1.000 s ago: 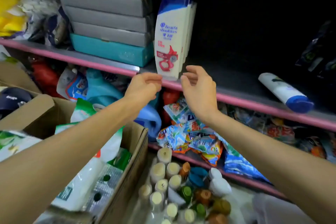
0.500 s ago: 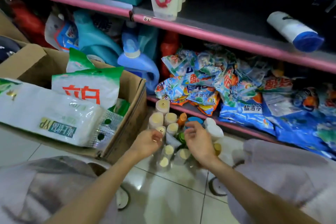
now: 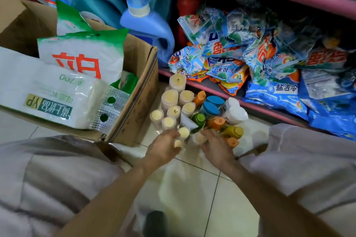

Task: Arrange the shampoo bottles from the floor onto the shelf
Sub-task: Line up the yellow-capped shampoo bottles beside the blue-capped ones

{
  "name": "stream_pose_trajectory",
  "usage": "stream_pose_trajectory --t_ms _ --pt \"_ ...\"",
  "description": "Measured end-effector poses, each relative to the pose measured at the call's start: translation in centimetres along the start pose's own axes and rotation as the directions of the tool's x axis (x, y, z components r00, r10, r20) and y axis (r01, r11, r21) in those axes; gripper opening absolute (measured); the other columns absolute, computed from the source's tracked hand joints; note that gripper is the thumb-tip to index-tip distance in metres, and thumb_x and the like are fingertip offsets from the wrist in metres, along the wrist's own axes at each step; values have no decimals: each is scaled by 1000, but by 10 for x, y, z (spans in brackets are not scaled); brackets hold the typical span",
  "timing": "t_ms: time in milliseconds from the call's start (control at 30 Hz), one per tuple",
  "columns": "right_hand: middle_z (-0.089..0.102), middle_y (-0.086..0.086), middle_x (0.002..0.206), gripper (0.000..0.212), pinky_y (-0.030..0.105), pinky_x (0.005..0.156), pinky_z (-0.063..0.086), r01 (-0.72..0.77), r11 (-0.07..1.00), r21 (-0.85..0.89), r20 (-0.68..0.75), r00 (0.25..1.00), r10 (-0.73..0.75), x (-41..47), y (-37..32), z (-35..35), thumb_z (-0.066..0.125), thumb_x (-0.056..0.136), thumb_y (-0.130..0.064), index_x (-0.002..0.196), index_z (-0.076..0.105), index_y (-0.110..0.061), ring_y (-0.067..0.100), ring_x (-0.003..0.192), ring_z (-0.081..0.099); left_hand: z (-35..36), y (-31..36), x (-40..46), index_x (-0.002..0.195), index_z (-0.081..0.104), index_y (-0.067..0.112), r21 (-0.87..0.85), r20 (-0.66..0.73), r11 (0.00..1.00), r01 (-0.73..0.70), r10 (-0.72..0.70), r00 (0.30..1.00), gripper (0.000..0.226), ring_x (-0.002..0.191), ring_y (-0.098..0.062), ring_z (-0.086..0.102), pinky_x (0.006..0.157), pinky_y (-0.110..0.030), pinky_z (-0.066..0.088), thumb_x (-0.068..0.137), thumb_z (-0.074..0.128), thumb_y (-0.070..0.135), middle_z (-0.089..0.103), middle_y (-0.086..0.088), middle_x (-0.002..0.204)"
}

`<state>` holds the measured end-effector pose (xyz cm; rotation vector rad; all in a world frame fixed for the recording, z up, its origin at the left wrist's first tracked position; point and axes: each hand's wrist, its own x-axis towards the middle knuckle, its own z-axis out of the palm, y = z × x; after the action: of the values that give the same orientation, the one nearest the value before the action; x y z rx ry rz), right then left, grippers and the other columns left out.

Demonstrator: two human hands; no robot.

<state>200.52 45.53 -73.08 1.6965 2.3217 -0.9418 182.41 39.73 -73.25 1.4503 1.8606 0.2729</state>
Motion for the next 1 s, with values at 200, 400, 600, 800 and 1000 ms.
stream_pose_trajectory --t_ms 200,400,600,800,1000 --pt "38 0 145 49 42 99 45 -26 992 -121 50 998 32 14 0 15 52 93 -26 140 38 -26 22 126 47 24 -3 4 130 39 26 186 38 983 -12 5 999 47 110 -23 53 86 -37 49 88 58 27 50 -1 125" --pt "43 -1 140 46 36 95 45 -45 979 -200 84 994 63 24 2 29 55 93 -25 136 39 -25 22 122 48 42 -11 7 130 38 18 462 29 884 -63 56 998 46 104 -24 57 81 -36 47 89 56 30 54 -5 119" --pt "49 2 133 42 37 90 49 -55 959 -277 89 993 82 20 3 20 57 90 -28 130 43 -21 24 115 54 36 -8 2 118 46 13 473 33 880 -41 29 999 31 98 -25 61 74 -33 45 90 49 25 60 -5 111" --pt "58 4 118 37 36 83 53 -145 973 -178 76 984 161 -3 -10 -10 64 87 -31 118 51 -18 22 103 59 7 5 -20 113 49 15 340 -24 939 53 -47 999 35 98 -29 60 73 -32 45 87 56 37 60 -8 111" --pt "66 8 108 37 29 78 49 -187 982 9 -54 981 187 -27 -21 -92 68 82 -35 111 63 -13 25 99 62 -47 28 -48 104 59 22 -44 -118 996 82 -87 989 30 89 -16 64 75 -28 55 80 69 36 66 0 93"
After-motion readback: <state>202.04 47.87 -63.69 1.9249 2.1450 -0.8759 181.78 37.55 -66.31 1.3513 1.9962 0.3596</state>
